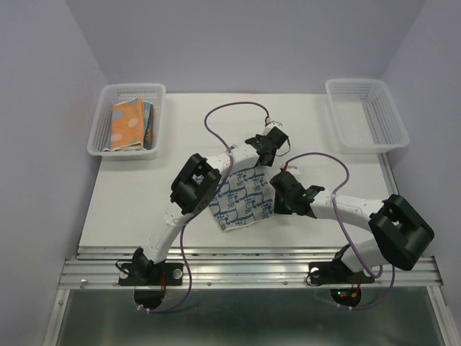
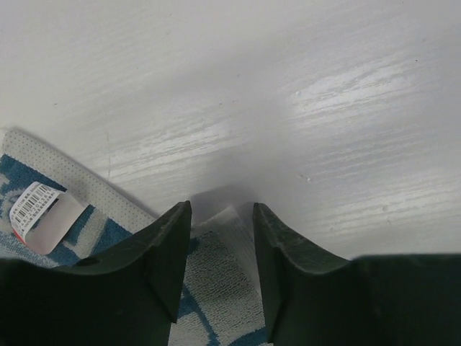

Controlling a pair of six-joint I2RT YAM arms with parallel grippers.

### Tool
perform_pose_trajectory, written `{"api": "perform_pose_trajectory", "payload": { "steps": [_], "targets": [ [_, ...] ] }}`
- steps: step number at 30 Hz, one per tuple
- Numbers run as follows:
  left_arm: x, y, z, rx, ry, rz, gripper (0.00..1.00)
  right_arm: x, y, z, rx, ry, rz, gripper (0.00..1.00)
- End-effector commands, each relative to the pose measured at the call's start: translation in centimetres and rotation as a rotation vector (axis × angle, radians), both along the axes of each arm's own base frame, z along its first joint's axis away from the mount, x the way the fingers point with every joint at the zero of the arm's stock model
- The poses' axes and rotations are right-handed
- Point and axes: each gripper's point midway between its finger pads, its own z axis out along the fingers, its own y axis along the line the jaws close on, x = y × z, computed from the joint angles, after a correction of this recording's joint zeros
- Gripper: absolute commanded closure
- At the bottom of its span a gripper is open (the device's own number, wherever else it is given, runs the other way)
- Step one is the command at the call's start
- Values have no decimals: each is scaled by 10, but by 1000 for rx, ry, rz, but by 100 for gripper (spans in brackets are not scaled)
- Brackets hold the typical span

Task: Fold and stack the towels
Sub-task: Flatten out the crumpled towel

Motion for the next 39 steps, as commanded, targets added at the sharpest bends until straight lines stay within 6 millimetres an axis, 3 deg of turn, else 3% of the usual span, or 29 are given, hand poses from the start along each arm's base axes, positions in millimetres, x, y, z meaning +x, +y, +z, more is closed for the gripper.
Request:
{"api": "perform_pose_trajectory", "payload": {
  "steps": [1, 4, 5, 8, 12, 17, 18, 23, 24, 25, 27, 35, 37, 39],
  "targets": [
    [10, -6, 11, -5, -37, 10, 53, -19, -19, -24, -82, 59, 7, 95],
    [11, -6, 14, -6, -42, 13, 65, -17, -19, -22, -80, 52, 4, 95],
    [11, -5, 15, -6, -45, 15, 78, -17, -19, -22, -81, 51, 3, 95],
    [10, -1, 18, 5, -49, 20, 100, -16, -20, -20, -80, 45, 0, 95],
    [8, 7, 28, 6, -67, 39, 100, -16, -19, -16, -77, 35, -1, 95],
    [5, 16, 61, -16, -120, 63, 100, -8, -18, -5, -78, 7, -10, 96],
    [5, 18, 79, -37, -151, 75, 100, -7, -19, -1, -83, 1, -12, 96],
    [-4, 34, 118, -100, -220, 111, 100, 7, -13, 30, -61, -73, -11, 97],
    [-5, 38, 139, -136, -256, 123, 100, 10, -10, 38, -48, -88, -7, 98],
    [-8, 43, 137, -129, -256, 127, 100, 12, -9, 42, -42, -96, -2, 98],
    [-11, 55, 156, -142, -297, 164, 100, 13, -3, 54, -12, -118, 23, 98],
    [-29, 96, 182, -159, -364, 264, 100, 8, 32, 90, 109, -159, 178, 99],
    [-36, 112, 198, -183, -403, 315, 100, 7, 40, 103, 114, -180, 209, 99],
    [-40, 118, 196, -181, -407, 326, 100, 8, 47, 112, 125, -195, 227, 99]
  ]
}}
